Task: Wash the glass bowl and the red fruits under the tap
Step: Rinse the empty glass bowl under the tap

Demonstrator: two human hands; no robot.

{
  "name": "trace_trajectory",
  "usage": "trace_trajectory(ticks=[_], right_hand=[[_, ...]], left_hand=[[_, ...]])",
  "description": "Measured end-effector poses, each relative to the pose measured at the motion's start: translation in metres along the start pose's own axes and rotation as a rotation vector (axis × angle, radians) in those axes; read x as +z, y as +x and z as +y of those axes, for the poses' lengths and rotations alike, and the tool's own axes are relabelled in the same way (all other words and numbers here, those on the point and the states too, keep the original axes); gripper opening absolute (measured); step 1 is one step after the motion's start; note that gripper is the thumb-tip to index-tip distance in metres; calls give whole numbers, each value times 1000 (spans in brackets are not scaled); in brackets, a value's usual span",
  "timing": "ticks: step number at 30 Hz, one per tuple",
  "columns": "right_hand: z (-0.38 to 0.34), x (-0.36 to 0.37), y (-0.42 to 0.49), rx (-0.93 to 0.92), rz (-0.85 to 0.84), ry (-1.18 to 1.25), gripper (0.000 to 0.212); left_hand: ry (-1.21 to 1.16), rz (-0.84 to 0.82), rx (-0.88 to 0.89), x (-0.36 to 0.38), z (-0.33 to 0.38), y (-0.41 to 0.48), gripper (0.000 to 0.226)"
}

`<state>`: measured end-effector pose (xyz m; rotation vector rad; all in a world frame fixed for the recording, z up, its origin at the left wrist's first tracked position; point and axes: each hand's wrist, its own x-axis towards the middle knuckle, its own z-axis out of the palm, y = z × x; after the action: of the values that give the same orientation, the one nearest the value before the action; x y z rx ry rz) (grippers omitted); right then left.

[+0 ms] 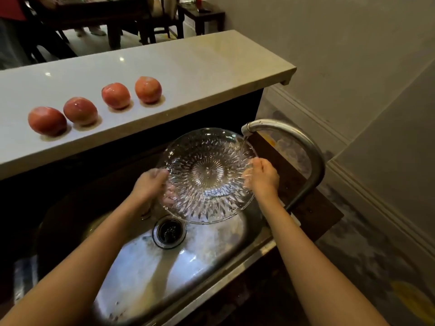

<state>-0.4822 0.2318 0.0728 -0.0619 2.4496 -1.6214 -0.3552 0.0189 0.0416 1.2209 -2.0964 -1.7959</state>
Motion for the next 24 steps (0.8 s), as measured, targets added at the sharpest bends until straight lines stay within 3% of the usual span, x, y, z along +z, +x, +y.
trace_trajectory(ticks=[3,6,10,15,24], right_hand=[[1,-8,-4,-98,-210,-739,33],[7,-15,-14,-142,-277,-1106,31],[18,-20,-22,-50,-282,-1243,36],[21,-20,-23,-73,-375,-1369,37],[30,-26,-38,-343,-282,-1323,26]], left_hand=[[62,165,115,-6,-8,1,31],[81,248,217,-10,-12,1,22],[92,257,230,-12,-18,0,21],[196,300,315,-8,-21,-9,23],[340,364,453,3,-11,-25,28]])
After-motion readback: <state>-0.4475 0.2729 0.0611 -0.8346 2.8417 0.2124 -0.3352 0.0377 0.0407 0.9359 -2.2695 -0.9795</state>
